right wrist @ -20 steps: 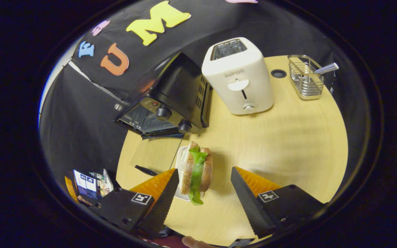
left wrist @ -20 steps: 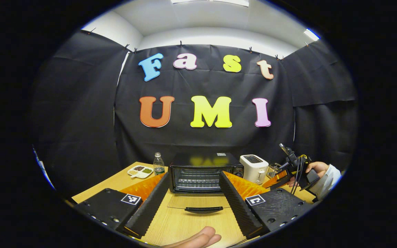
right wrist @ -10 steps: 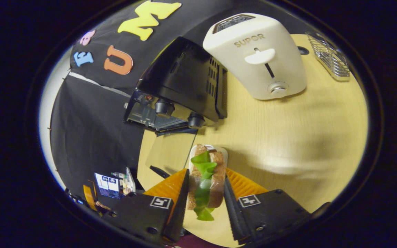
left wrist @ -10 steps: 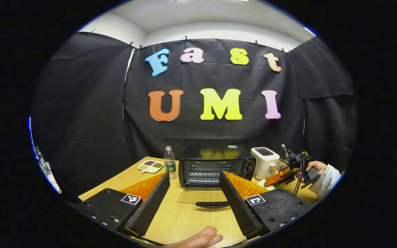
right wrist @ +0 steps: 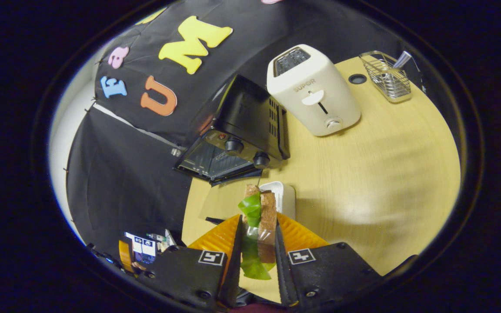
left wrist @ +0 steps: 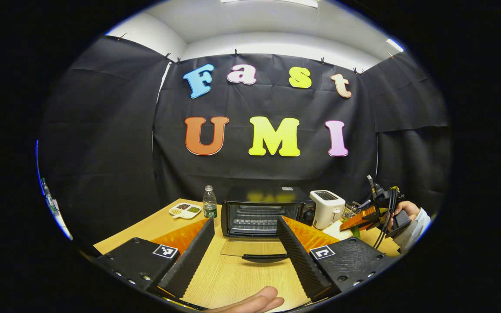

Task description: Open the electric oven with the left hand, put the food in, and close the electric oven.

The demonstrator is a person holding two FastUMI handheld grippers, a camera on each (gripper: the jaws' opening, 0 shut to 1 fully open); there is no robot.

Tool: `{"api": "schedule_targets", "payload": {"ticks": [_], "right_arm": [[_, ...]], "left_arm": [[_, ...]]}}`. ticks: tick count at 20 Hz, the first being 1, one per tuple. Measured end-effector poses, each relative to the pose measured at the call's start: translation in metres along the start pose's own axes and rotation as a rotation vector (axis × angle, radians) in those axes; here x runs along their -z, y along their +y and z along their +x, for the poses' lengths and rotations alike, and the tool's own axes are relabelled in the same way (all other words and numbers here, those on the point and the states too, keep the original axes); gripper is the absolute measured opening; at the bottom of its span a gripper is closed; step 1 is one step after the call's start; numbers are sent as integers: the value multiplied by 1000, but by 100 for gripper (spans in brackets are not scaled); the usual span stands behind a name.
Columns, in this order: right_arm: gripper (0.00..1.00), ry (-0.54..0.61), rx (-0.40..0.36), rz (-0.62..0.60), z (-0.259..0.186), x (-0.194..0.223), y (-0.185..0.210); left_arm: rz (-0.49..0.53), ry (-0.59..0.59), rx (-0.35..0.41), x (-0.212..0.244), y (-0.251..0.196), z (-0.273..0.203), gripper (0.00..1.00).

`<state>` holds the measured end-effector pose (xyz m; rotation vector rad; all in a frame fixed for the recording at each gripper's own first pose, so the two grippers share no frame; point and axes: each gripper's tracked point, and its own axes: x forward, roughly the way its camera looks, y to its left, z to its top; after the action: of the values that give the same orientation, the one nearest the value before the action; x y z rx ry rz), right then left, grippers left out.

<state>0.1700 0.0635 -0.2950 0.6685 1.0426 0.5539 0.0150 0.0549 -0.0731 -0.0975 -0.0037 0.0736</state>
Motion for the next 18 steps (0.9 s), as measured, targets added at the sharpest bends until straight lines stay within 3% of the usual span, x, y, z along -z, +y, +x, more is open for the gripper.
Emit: {"api": "schedule_targets", "payload": {"ticks": [1, 2, 3, 6, 7, 8, 9, 11, 18], "right_arm": [[40, -16, -28, 28, -4, 6, 10], [31, -29, -56, 63, -7, 12, 20], [39, -45, -83, 91, -7, 18, 30], [39, -68, -137, 164, 5, 42, 60], [30, -86, -159, 192, 13, 45, 73], [39, -97, -177, 215, 20, 51, 84], [39, -111, -191, 234, 32, 53, 95], [39, -144, -202, 272, 57, 58, 111], [39, -416, -209, 394, 156, 34, 140]], "left_arm": [[-9, -6, 6, -1, 1, -3, 94], [-17, -15, 15, -2, 2, -5, 94], [-23, -19, 24, -3, 2, -7, 94], [-21, -27, 37, -2, 10, -15, 94], [-13, -33, 30, -2, 17, -16, 94], [-9, -38, 21, -3, 25, -17, 95], [-10, -38, 13, -3, 31, -18, 95], [-14, -32, 11, -1, 39, -19, 95], [-16, -25, 7, 9, 65, -26, 95]]}}
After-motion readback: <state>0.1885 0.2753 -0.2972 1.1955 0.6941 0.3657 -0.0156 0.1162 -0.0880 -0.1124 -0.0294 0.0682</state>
